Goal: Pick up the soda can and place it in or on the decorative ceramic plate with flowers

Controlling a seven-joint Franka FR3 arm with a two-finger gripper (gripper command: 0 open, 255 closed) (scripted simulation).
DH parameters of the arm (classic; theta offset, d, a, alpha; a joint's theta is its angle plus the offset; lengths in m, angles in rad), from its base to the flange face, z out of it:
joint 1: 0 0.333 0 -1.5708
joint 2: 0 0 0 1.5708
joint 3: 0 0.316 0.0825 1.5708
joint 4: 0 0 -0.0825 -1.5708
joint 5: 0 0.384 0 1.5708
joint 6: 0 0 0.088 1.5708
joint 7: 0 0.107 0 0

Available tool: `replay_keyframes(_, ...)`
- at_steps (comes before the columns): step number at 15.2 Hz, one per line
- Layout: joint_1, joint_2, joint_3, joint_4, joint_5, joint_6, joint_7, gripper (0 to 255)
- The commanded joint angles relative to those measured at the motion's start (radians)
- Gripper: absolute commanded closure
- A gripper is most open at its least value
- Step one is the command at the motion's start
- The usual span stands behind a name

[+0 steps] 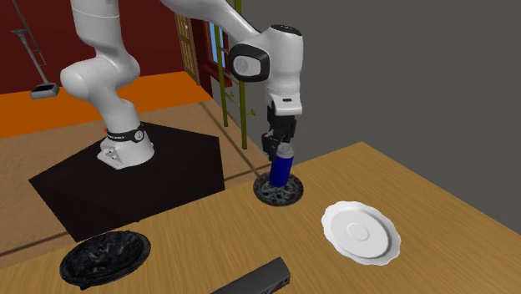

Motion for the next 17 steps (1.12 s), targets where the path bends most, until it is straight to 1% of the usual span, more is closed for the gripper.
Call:
replay_keyframes(1, 0.001, 0.015, 0.001, -0.008, 0.0, 0.024, 0.002, 255)
replay_keyframes(3, 0.001, 0.026, 0.001, -0.012, 0.001, 0.038, 0.002, 255)
replay_keyframes(10, 0.001, 0.026, 0.001, -0.011, 0.001, 0.038, 0.002, 255)
replay_keyframes(11, 0.001, 0.026, 0.001, -0.011, 0.001, 0.038, 0.002, 0)
replay_keyframes(16, 0.001, 0.026, 0.001, -0.011, 0.001, 0.038, 0.002, 0)
replay_keyframes(17, 0.002, 0.005, 0.001, -0.004, 0.0, 0.01, 0.002, 0)
